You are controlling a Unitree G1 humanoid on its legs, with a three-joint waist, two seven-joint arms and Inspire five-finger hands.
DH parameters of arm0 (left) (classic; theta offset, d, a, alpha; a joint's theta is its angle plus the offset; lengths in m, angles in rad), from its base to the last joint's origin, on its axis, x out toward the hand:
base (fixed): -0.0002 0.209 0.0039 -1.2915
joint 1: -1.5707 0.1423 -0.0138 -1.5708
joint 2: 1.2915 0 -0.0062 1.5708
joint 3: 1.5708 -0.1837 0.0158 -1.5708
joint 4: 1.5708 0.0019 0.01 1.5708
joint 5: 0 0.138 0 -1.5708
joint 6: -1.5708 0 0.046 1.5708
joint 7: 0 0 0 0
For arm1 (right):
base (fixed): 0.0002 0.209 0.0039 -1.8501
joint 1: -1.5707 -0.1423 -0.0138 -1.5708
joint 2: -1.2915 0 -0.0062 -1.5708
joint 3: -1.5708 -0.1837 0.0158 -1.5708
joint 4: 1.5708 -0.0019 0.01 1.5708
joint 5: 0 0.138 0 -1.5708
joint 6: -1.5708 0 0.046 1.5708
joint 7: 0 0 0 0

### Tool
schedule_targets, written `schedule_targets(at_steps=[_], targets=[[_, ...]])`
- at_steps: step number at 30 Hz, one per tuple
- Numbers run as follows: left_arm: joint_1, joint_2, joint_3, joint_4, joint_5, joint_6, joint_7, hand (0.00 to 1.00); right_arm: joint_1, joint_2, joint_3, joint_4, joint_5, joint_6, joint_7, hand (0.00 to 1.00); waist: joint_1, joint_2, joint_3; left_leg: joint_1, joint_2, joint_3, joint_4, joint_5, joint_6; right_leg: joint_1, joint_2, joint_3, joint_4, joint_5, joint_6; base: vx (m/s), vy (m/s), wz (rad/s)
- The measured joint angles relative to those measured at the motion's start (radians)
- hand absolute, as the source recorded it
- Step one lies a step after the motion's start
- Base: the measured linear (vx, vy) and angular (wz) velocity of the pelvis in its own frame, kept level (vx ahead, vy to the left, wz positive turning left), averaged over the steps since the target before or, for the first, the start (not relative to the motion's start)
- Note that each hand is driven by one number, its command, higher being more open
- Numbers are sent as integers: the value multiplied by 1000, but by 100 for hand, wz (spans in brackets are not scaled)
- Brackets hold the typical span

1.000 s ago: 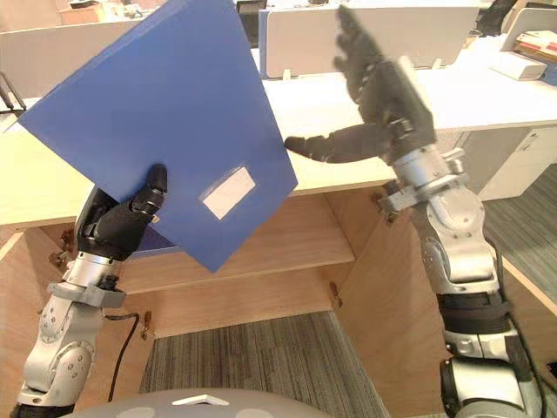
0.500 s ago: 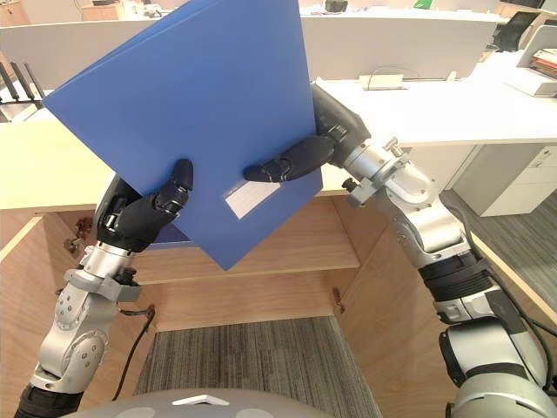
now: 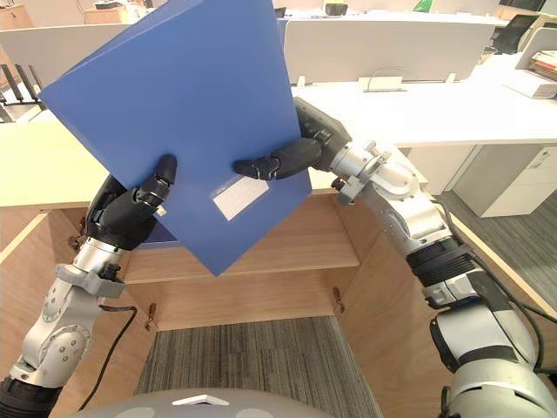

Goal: Walk over to the cabinet, pick up the folder, carry it to the office cabinet, place the folder inside the office cabinet, then close the office cabinet door

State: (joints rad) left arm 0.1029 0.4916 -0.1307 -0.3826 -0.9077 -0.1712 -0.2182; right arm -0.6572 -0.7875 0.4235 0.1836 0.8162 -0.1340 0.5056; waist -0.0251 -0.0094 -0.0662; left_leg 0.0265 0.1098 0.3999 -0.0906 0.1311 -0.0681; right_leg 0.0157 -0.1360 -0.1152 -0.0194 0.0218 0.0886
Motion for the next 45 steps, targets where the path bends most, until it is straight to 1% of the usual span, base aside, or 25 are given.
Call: schedule_targets(at_steps=[3, 6, 8, 10, 11, 12, 16, 17, 19, 21, 22, 24, 26, 28, 29, 31, 32, 33, 34, 35, 36, 40, 43, 44, 45], targets=[[-30, 0, -9, 37, -39, 0, 0, 0, 51, 26, -2, 0, 61, 13, 9, 0, 6, 0, 0, -2, 0, -4, 0, 2, 0, 0, 0, -3, 0, 0, -1, 8, 2, 3], [-32, 0, -21, 42, -42, 0, -2, 0, 113, 79, -23, -3, 96, 36, 3, 0, 6, -1, 0, -2, 0, -5, 3, 2, -1, 0, 0, -4, 0, -1, -1, 0, 0, 0], [-33, 7, -27, 44, -40, 0, -10, 0, 148, 96, -21, -5, 119, 50, -6, 0, 6, -2, 0, -2, 0, -6, 3, 2, -1, 0, 0, -4, 0, -1, -2, 0, 0, 0], [-33, 40, -38, 72, -44, 2, -41, 0, 211, 94, -20, -37, 139, 82, -15, 0, 8, -3, 1, -2, 1, -7, 3, 0, -3, 0, 0, -4, -1, -3, -5, 0, 0, 0], [-33, 48, -43, 78, -48, 4, -50, 0, 227, 94, -20, -44, 141, 87, -16, 0, 9, -5, 2, -2, 1, -7, 3, 0, -3, 0, 1, -4, -1, -4, -6, 0, 0, 0], [-32, 72, -61, 84, -72, 17, -55, 0, 259, 91, -20, -54, 148, 99, -17, 0, 10, -9, 3, -2, 1, -7, 4, -1, -5, 0, 1, -4, -1, -4, -7, 0, 0, 0], [-12, 117, -105, 119, -131, 38, -86, 0, 351, 56, -6, -121, 163, 145, -46, 0, 12, -26, 3, -13, 1, -7, 4, -3, -7, -10, 1, -2, -1, -5, -8, 0, 0, 0], [4, 130, -122, 120, -149, 42, -90, 100, 374, 38, 7, -137, 174, 151, -54, 0, 10, -32, 4, -19, 1, -7, 5, -3, -7, -17, 2, -2, 0, -4, -8, 0, 0, 0], [34, 137, -142, 144, -166, 41, -108, 100, 405, 31, 21, -152, 174, 170, -62, 0, 3, -41, 3, -19, 1, -7, 5, -4, -9, -16, 2, -1, 0, -4, -7, 16, 0, 0], [66, 136, -165, 201, -202, 38, -160, 100, 439, 32, 52, -152, 173, 191, -70, 0, -2, -48, 3, -20, 4, -7, 5, -8, -11, -16, 4, -2, -1, -1, -2, 33, -4, 0], [66, 130, -177, 237, -221, 37, -185, 100, 450, 33, 76, -146, 174, 194, -79, 0, -2, -48, 2, -20, 5, -8, 5, -16, -20, -12, 6, -2, -12, 0, -1, 0, 0, 0], [67, 127, -192, 323, -228, 42, -230, 100, 449, 36, 140, -117, 177, 217, -89, 0, -4, -48, 2, -21, 8, -10, 5, -21, -22, -3, 9, -4, -30, 3, -5, 0, 0, 0], [72, 127, -205, 370, -228, 42, -264, 100, 449, 37, 182, -91, 185, 230, -90, 0, -5, -48, 3, -20, 9, -13, 4, -22, -24, 4, 10, -8, -40, 5, -6, 27, -10, 3], [98, 149, -221, 459, -222, 48, -329, 100, 434, 37, 241, -67, 177, 251, -89, 0, -7, -48, 3, -20, 13, -13, 5, -22, -24, 6, 15, -9, -48, 9, -2, 42, -18, -1], [105, 159, -230, 481, -221, 50, -341, 100, 431, 37, 255, -64, 171, 257, -89, 0, -7, -48, 2, -20, 15, -13, 5, -22, -24, 9, 17, -10, -53, 10, -3, 66, -33, -2], [119, 197, -267, 579, -121, 59, -362, 100, 394, 37, 320, -25, 128, 271, -87, 0, -6, -48, 3, -20, 19, -13, 4, -23, -25, 13, 22, -11, -57, 14, -5, 62, -33, -1], [122, 204, -278, 603, -88, 65, -363, 100, 385, 37, 336, -19, 113, 279, -86, 0, -6, -48, 3, -20, 20, -13, 4, -23, -25, 13, 23, -11, -57, 14, -5, 44, -26, -3], [131, 213, -301, 653, -15, 72, -366, 100, 372, 37, 365, -17, 71, 291, -82, 0, -6, -48, 3, -20, 22, -13, 4, -23, -25, 12, 25, -12, -57, 14, -5, 33, -20, -3], [136, 213, -311, 677, 26, 76, -368, 100, 369, 37, 377, -17, 48, 297, -77, 0, -5, -49, 3, -19, 23, -13, 4, -23, -26, 12, 26, -12, -57, 14, -5, 39, -23, -3], [136, 207, -331, 726, 102, 88, -375, 100, 369, 39, 392, -7, 3, 304, -66, 0, -3, -49, 4, -19, 23, -13, 4, -24, -26, 12, 26, -13, -57, 14, -5, 0, 0, 0], [139, 182, -337, 767, 172, 89, -384, 100, 369, 56, 392, 22, -18, 306, -59, 0, -2, -50, 8, -20, 23, -14, 3, -24, -26, 12, 26, -15, -57, 14, -5, 0, 0, 0], [122, 88, -300, 873, 283, 80, -390, 100, 368, 110, 368, 94, -90, 304, -49, 0, -1, -41, 16, -15, 21, -19, 1, -23, -26, 16, 25, -20, -52, 14, -5, -21, 0, 2], [113, -17, -234, 1006, 387, 58, -363, 100, 372, 143, 359, 150, -160, 301, -45, 0, -6, -26, 28, -14, 18, -25, 0, -26, -30, 15, 21, -24, -52, 9, -5, -52, 8, 2], [109, -37, -221, 1029, 412, 57, -356, 100, 374, 150, 352, 158, -184, 299, -44, 0, -7, -24, 32, -14, 18, -28, 0, -27, -31, 15, 20, -27, -50, 5, -3, -56, 10, 7], [101, -80, -196, 1087, 452, 53, -346, 100, 376, 157, 348, 168, -224, 298, -42, 0, -6, -21, 36, -15, 15, -37, 0, -28, -32, 15, 18, -30, -49, -2, -6, -39, 9, 9]])
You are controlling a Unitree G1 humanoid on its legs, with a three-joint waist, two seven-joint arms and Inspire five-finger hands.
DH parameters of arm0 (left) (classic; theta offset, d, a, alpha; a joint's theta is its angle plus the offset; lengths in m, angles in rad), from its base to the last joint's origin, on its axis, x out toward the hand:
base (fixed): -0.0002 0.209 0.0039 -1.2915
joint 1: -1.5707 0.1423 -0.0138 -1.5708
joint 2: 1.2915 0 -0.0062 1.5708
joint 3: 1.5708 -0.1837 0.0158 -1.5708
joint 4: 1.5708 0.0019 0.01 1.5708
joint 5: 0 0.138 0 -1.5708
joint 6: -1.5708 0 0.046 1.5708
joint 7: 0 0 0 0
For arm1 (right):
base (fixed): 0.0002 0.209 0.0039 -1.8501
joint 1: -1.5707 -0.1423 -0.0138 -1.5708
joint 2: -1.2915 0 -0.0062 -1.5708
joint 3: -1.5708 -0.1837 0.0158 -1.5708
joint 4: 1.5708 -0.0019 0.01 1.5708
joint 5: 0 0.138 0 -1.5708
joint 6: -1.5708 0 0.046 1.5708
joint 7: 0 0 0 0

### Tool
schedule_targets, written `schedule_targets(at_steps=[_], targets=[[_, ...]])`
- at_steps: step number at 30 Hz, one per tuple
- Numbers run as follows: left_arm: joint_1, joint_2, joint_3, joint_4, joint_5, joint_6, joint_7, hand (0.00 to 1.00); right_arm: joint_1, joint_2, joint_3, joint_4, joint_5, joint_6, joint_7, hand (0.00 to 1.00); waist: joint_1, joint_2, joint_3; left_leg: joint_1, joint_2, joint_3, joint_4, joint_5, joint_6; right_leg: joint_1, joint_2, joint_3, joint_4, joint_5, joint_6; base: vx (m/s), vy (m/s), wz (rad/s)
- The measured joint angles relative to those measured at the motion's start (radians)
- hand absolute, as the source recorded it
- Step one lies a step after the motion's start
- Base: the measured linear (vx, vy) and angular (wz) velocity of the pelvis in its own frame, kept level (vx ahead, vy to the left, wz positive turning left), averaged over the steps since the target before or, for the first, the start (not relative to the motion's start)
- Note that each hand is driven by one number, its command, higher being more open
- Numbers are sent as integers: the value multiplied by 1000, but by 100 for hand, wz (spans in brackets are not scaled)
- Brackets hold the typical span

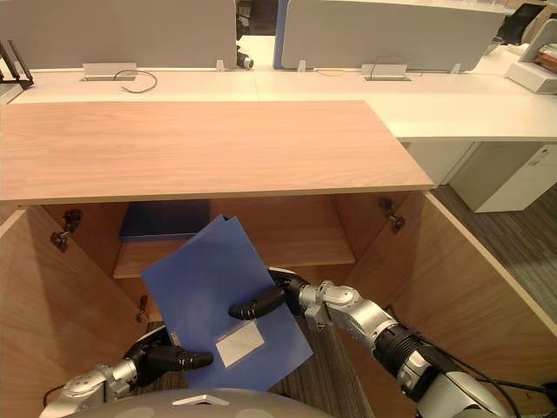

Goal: Walk over to the cabinet, pick up the folder, carry it to the office cabinet, place the folder inside the office cabinet, then close the office cabinet door

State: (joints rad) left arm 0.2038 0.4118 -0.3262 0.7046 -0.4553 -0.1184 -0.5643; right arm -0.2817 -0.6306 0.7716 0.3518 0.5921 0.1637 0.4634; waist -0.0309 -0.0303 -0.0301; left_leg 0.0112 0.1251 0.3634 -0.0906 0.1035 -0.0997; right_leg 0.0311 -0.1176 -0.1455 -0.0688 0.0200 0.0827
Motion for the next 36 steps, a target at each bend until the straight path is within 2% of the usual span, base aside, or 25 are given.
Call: schedule_targets(at_steps=[2, 3, 5, 7, 9, 14, 15, 18, 20, 22, 24, 26, 31, 34, 36], targets=[[0, -65, 48, 92, 47, -11, 2, 100, 16, 4, 0, 1, -52, -10, 10, 0, 2, 0, 3, -1, -2, -7, 0, -2, -2, 3, -2, -5, 0, -3, 1, -4, 6, 9], [2, -121, 113, 161, 138, -12, 4, 100, 42, 17, -5, 10, -120, -30, 18, 0, 3, -2, 4, -1, -3, -11, 0, -5, -1, 6, -2, -10, 0, -7, 1, 21, 3, 7], [0, -164, 185, 200, 231, -30, 13, 100, 63, 42, -16, 39, -180, -44, 34, 0, 4, -3, 12, -3, -4, -18, 1, -6, 0, 6, -3, -16, 4, -9, 2, 40, -2, 10], [-3, -204, 265, 219, 308, -35, 25, 100, 78, 81, -63, 93, -221, -45, 40, 0, 4, 6, 21, 1, -5, -19, 3, -6, 2, 6, -5, -16, 16, -7, 6, 43, 2, 3], [-3, -259, 356, 241, 348, -32, 79, 100, 110, 122, -170, 166, -261, -62, 43, 0, 3, 20, 23, 3, -10, -18, 4, -7, 7, 8, -8, -14, 17, -7, 8, 62, 8, -2], [-8, -297, 462, 280, 349, 0, 209, 100, 113, 199, -366, 346, -341, -68, 27, 0, 4, 30, 30, 12, -11, -31, 3, -9, 5, 22, -7, -23, 17, -15, 14, 34, -9, 4], [-8, -293, 507, 311, 350, 23, 259, 100, 112, 223, -464, 391, -344, -69, 6, 0, 4, 35, 34, 12, -11, -37, 1, -9, 5, 24, -8, -27, 18, -17, 14, 9, -8, 5], [19, -277, 565, 359, 349, 60, 316, 100, 97, 257, -635, 463, -335, -76, -86, 0, 6, 43, 40, 12, -14, -48, 1, -9, 5, 30, -10, -36, 16, -18, 14, 3, -2, 10], [42, -272, 579, 360, 347, 63, 334, 100, 68, 262, -715, 524, -309, -81, -155, 0, 6, 47, 43, 12, -18, -62, 0, -9, 6, 39, -12, -50, 13, -19, 16, -8, 4, 19], [41, -274, 587, 359, 339, 63, 354, 100, 38, 266, -809, 580, -260, -87, -239, 0, 27, 52, 50, 12, -22, -70, 0, -7, 8, 44, -16, -60, 13, -19, 16, -28, 12, 12], [41, -277, 585, 359, 335, 63, 374, 100, 23, 281, -842, 591, -188, -90, -286, 0, 28, 55, 52, 12, -26, -79, 0, -6, 11, 52, -21, -69, 11, -21, 18, -25, 13, 13], [40, -278, 583, 357, 335, 62, 385, 100, 17, 309, -871, 591, -148, -93, -305, 0, 28, 54, 53, 12, -27, -81, 0, -7, 11, 55, -22, -71, 3, -21, 18, -7, 5, 5], [37, -280, 576, 339, 335, 57, 416, 100, -29, 418, -955, 596, 111, -123, -385, 0, 31, 56, 77, 9, -28, -80, 0, -12, 10, 56, -22, -73, -6, -20, 19, 0, 0, 0], [36, -282, 574, 313, 337, 57, 441, 100, -79, 457, -1000, 596, 263, -164, -418, 0, 31, 66, 104, -2, -31, -88, 2, -11, 13, 54, -24, -84, -6, -17, 24, 26, -4, 10], [31, -286, 569, 283, 343, 56, 459, 100, -116, 464, -1037, 590, 354, -198, -444, 0, 44, 82, 136, -4, -37, -97, 5, -8, 16, 59, -29, -101, -6, -13, 30, 36, 0, 13]])
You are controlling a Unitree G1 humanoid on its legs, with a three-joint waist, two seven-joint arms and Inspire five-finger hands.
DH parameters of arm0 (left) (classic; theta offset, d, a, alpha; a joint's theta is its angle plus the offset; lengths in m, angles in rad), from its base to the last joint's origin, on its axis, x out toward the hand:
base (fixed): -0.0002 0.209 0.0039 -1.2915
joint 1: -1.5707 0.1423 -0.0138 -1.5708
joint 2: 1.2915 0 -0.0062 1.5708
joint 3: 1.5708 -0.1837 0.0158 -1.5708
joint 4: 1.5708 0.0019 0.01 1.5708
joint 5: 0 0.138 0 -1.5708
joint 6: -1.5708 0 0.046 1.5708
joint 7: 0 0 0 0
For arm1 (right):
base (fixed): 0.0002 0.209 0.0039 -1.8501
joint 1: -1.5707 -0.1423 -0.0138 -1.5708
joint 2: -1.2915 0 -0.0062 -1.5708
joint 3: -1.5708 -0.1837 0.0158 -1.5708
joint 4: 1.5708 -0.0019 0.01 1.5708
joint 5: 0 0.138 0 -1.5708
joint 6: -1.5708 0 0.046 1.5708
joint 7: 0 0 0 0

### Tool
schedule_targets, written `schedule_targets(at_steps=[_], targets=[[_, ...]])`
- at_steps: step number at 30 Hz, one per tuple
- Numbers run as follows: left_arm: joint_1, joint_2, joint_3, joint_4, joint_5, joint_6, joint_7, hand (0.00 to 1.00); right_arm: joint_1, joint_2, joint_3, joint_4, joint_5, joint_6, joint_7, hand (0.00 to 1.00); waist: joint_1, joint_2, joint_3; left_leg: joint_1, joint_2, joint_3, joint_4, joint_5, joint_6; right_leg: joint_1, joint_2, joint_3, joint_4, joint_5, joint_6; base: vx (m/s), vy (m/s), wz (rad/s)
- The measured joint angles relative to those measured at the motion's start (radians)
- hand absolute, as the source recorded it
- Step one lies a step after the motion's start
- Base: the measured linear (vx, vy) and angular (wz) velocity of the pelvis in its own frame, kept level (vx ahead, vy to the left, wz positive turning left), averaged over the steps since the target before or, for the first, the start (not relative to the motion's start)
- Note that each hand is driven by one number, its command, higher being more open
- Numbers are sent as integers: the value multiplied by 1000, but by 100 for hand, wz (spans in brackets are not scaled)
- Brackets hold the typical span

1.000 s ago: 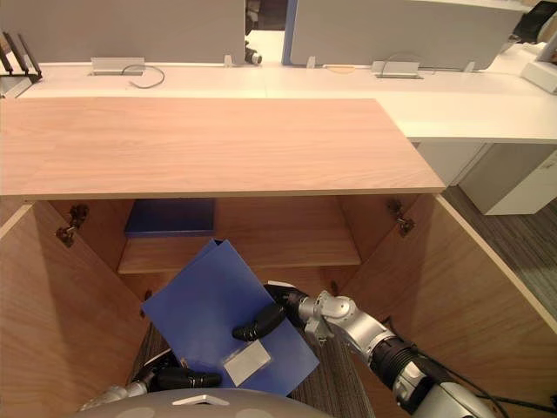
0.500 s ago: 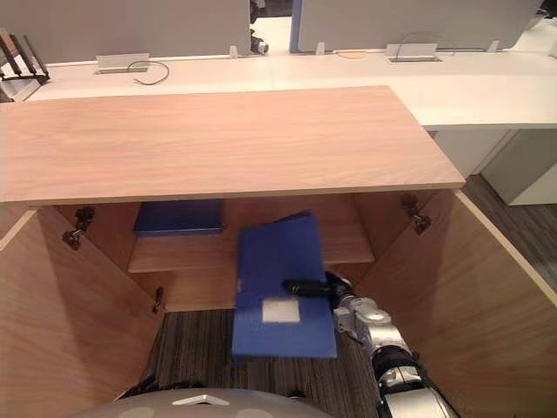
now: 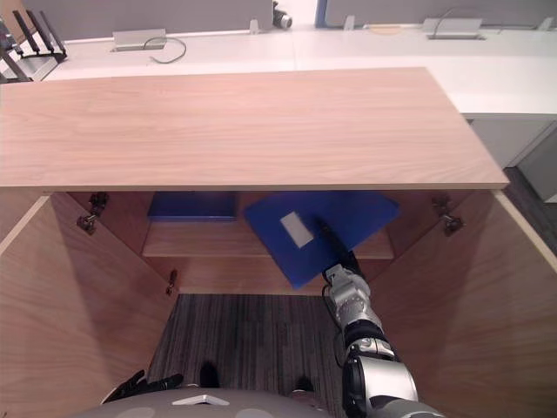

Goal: Walk over to the cabinet, pick up the folder, carry it to the office cabinet, place the folder inside the office cabinet, then close the office cabinet door

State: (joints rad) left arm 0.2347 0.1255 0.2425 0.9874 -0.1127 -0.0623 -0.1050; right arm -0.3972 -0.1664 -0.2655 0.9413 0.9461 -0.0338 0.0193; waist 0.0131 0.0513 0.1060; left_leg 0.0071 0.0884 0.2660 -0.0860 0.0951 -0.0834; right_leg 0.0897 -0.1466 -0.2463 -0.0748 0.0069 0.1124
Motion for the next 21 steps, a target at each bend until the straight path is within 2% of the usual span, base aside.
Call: schedule_targets(at_steps=[1, 3, 4, 5, 6, 7, 8, 10, 13, 15, 21], targets=[[-1, -3, -1, -10, 2, -1, 5, 100, -11, 4, -10, -5, 20, -8, -6, 0, 3, 5, 12, 0, -2, 0, 1, 1, 1, 0, -2, -2, 1, 1, 2, 12, 13, 8], [-24, -16, -2, -39, 2, -2, 18, 100, -46, 14, -44, -48, 88, -46, -25, 0, 8, 24, 78, -14, -7, -10, 22, -2, 11, -2, -13, -12, 23, 3, 5, -18, 33, 12], [-51, -25, -13, -59, 4, -4, 34, 100, -66, 18, -54, -101, 124, -65, -47, 0, 11, 40, 134, -54, 3, -20, 96, -27, 21, -32, -20, -25, 76, 1, 4, -54, 45, 8], [-60, -33, -15, -74, 5, -6, 41, 100, -78, 22, -58, -130, 132, -70, -55, 0, 12, 48, 161, -78, 15, -20, 139, -43, 26, -56, -26, -24, 113, -4, 3, -110, 63, -10], [-75, -47, -19, -102, 5, -8, 55, 100, -96, 48, -60, -207, 171, -85, -74, 0, 17, 59, 208, -133, 31, -15, 233, -82, 34, -119, -38, -25, 210, -37, -1, -192, 66, -20], [-87, -56, -23, -129, 5, -8, 63, 100, -103, 84, -62, -295, 205, -103, -82, 0, 15, 58, 238, -196, 38, -11, 325, -120, 41, -193, -60, -22, 321, -89, -2, -199, 63, -18], [-90, -60, -26, -147, 4, -9, 67, 100, -106, 103, -61, -335, 214, -112, -84, 0, 16, 57, 246, -228, 42, -7, 367, -138, 44, -234, -70, -19, 375, -110, -5, -203, 47, -13], [-113, -74, -33, -201, 2, -17, 84, 100, -135, 159, -45, -447, 257, -145, -106, 0, 24, 42, 265, -341, 48, 8, 487, -177, 55, -381, -107, 5, 543, -173, -10, -166, 33, -14], [-137, -103, -32, -261, 1, -24, 91, 100, -170, 196, -18, -551, 263, -186, -124, 0, 39, 34, 275, -457, 63, 27, 592, -219, 65, -528, -131, 36, 671, -223, -17, -207, 26, -18], [-147, -110, -31, -282, 2, -25, 95, 100, -175, 212, 5, -611, 281, -211, -143, 0, 39, 31, 281, -505, 70, 34, 625, -233, 67, -589, -135, 53, 718, -241, -26, -184, -2, -12], [-150, -133, -33, -355, 0, -28, 120, 100, -189, 247, 43, -760, 285, -285, -171, 0, 40, 24, 285, -639, 98, 70, 699, -235, 68, -775, -139, 107, 822, -245, -37, -83, -21, -15]])
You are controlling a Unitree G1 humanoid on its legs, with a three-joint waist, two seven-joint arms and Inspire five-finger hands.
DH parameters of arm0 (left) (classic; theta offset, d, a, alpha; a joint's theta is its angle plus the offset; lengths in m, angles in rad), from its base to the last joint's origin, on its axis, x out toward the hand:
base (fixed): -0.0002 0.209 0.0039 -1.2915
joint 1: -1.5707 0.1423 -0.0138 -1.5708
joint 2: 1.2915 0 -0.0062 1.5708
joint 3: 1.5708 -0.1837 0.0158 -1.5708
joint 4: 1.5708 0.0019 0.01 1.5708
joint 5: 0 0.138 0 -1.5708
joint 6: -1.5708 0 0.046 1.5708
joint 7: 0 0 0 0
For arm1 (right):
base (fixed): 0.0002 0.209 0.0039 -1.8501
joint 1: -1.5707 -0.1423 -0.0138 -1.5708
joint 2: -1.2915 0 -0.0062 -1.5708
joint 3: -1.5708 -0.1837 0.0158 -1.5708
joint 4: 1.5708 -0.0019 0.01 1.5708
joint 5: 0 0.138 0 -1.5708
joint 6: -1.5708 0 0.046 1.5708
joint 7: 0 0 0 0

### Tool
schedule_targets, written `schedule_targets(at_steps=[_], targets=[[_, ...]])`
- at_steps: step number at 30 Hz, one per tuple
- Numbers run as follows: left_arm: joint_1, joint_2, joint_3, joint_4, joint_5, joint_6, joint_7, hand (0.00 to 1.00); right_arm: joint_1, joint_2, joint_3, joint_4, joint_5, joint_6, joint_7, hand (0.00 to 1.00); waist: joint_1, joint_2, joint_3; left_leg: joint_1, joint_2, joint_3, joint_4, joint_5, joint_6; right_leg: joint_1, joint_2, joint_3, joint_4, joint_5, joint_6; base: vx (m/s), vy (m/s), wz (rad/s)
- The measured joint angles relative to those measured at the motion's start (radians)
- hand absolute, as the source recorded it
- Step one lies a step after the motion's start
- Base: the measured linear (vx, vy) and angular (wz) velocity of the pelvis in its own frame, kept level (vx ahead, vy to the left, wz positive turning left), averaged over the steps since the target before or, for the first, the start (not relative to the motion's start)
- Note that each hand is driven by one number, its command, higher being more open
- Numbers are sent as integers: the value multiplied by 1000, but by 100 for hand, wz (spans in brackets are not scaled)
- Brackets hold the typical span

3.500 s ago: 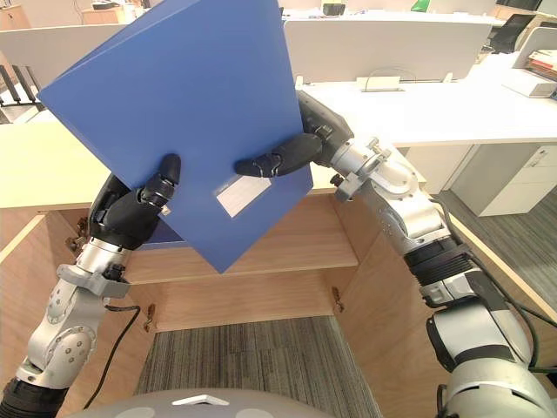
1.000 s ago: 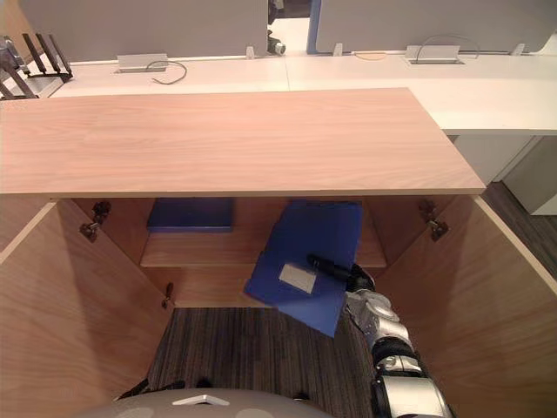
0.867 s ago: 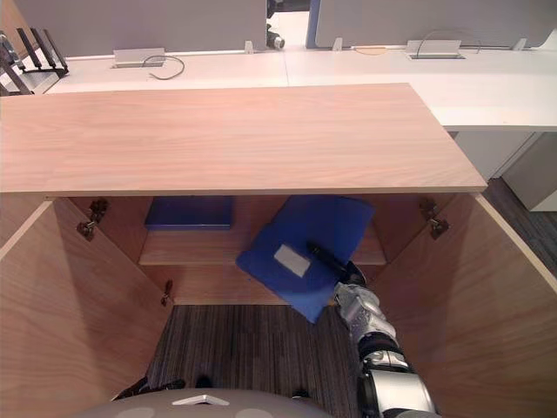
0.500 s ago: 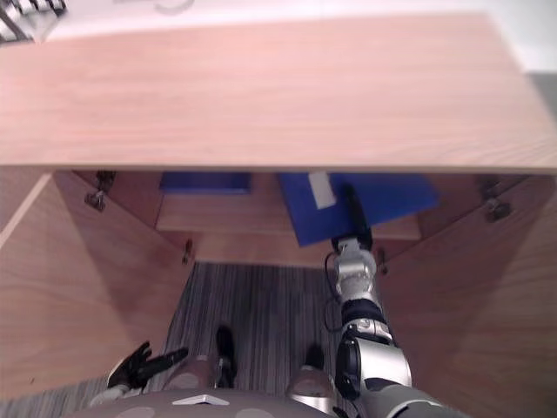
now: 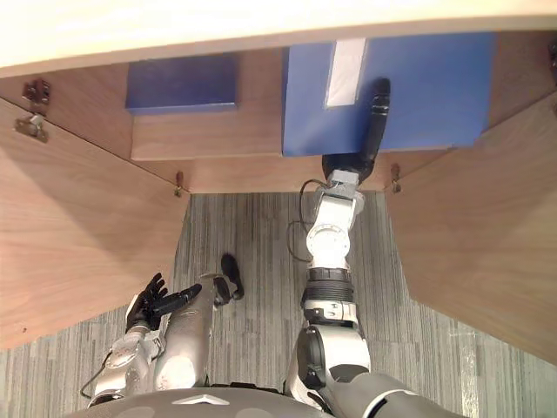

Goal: Walk over to the cabinet, pick up the folder, carry it to the office cabinet, place the folder inside the office cabinet, then close the office cabinet door

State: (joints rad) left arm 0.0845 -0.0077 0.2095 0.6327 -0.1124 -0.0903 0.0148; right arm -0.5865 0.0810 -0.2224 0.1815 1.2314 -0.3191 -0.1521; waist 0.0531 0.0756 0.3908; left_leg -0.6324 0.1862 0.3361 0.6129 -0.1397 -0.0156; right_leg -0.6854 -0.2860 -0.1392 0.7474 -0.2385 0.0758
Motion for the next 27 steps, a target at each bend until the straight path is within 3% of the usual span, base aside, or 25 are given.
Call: schedule_targets(at_steps=[5, 11, 15, 19, 24, 27], targets=[[-25, -3, -5, -28, -1, -15, 8, 100, -28, -14, 21, -41, -3, -46, -28, 0, 1, -2, 1, -128, 34, -15, 118, -30, -1, -124, 5, 20, 102, -28, -7, -42, -30, -4], [-52, -4, -4, -56, 1, -26, 27, 100, -112, -51, 41, -34, -30, -41, -104, 0, 5, -9, 5, -221, 36, -32, 201, -55, 2, -214, -8, 33, 185, -54, -6, -46, -19, 6], [-53, -2, 5, -57, -3, -42, 35, 100, -358, -155, 32, 153, -40, -36, -124, 0, 9, -9, 5, -251, 36, -37, 223, -58, 5, -238, -13, 34, 200, -54, -5, -64, -11, 4], [-68, -10, 12, -57, -44, -49, 40, 100, -623, -247, -93, 402, -37, 15, -132, 0, 36, -7, 2, -288, 36, -51, 231, -49, 12, -264, -16, 24, 208, -53, -6, -67, -28, 8], [-83, -38, 46, -53, -76, -59, 47, 100, -729, -316, -198, 550, 11, 71, -147, 0, 62, -4, -3, -320, 29, -73, 240, -44, 14, -275, -28, -2, 218, -58, -14, -9, -23, 12], [-85, -61, 83, -51, -81, -58, 49, 100, -764, -332, -229, 601, 97, 61, -171, 0, 69, -3, -4, -321, 13, -81, 235, -37, 14, -275, -45, -9, 233, -68, -22, -9, -28, 17]])
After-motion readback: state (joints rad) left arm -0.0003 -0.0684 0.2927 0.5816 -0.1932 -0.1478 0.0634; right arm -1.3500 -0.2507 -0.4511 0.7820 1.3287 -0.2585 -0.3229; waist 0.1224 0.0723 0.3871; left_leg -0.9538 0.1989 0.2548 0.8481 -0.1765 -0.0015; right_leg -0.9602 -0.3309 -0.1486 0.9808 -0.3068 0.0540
